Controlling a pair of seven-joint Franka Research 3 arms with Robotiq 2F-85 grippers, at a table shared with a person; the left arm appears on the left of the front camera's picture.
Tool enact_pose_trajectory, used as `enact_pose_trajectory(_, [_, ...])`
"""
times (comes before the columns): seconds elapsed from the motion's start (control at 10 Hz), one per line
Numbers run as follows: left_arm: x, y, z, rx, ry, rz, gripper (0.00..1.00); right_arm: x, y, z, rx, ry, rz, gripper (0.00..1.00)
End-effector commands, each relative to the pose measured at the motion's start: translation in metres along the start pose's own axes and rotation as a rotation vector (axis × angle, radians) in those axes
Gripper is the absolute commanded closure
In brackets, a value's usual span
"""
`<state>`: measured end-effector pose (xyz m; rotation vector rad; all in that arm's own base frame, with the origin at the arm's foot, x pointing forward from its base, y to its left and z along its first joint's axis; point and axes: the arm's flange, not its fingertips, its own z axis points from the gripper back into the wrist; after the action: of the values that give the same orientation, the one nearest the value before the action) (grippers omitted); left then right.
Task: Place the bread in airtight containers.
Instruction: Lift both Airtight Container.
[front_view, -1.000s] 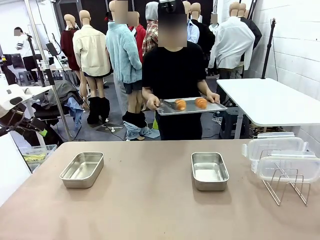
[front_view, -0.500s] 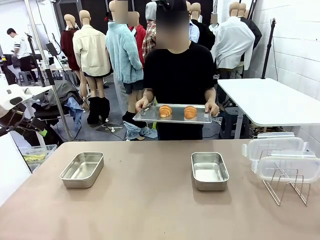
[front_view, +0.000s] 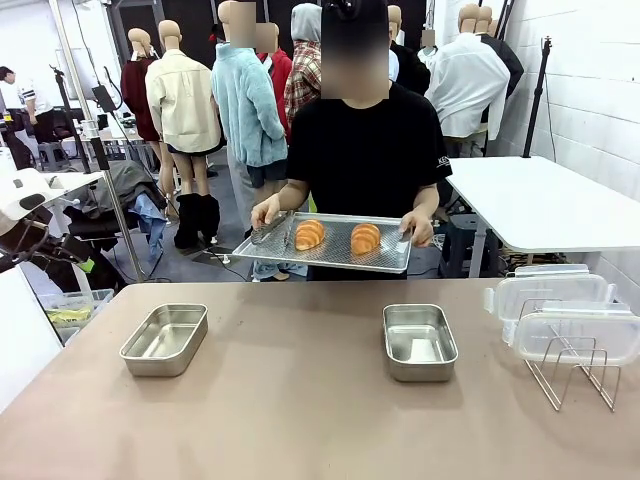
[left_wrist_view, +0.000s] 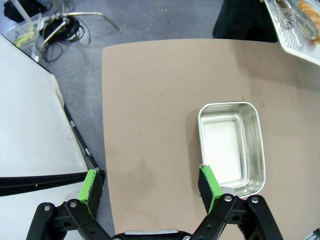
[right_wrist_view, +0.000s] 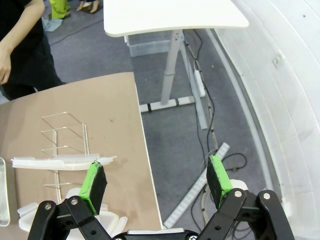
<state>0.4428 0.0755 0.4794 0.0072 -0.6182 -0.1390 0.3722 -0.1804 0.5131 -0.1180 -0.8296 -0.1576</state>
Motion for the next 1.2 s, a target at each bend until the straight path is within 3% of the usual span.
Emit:
enact_pose_trajectory(0.0, [0.0004, 0.0035, -0.0013, 0.004, -0.011, 0.003, 0.00, -0.0015, -0.0014, -0.0006, -0.005, 0.004, 0.008, 0.00])
enact_pose_trajectory(1.1, [0.0004, 0.0035, -0.0013, 0.004, -0.011, 0.003, 0.00, -0.0015, -0.0014, -0.0006, -0.005, 0.004, 0.008, 0.00])
